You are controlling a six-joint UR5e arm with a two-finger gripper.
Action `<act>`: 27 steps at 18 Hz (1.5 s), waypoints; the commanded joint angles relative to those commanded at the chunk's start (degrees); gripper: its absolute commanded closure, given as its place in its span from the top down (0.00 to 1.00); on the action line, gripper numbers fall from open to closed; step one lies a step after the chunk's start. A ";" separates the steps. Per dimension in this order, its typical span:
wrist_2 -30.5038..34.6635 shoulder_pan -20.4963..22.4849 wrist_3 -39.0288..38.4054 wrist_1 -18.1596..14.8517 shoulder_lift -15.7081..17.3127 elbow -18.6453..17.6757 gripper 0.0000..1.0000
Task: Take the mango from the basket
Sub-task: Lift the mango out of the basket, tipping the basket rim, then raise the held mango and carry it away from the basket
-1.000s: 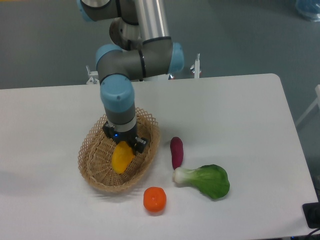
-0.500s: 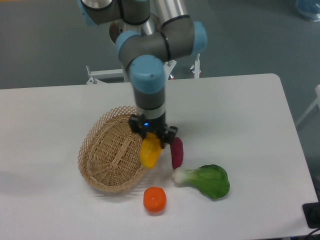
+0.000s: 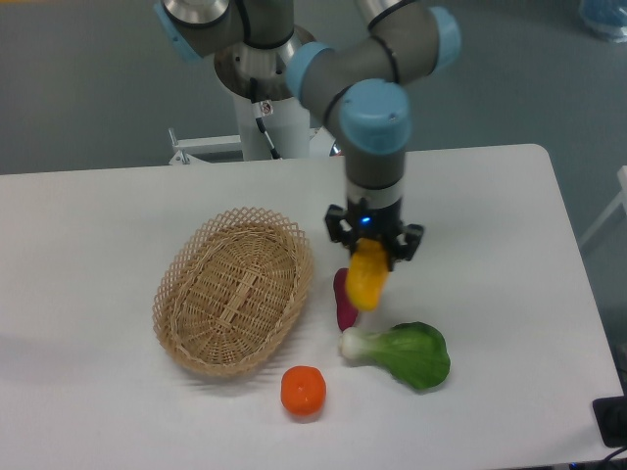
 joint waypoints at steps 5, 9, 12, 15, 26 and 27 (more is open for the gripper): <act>0.17 3.95 9.76 -0.09 -0.09 0.27 0.38; 0.53 6.50 16.09 -0.26 -0.62 1.23 0.38; 0.53 6.77 17.33 -0.18 -0.70 0.88 0.38; 0.61 6.77 17.33 -0.18 -0.79 0.80 0.38; 0.61 6.86 17.60 -0.18 -0.88 0.62 0.39; 0.61 6.95 17.60 -0.18 -0.88 0.62 0.38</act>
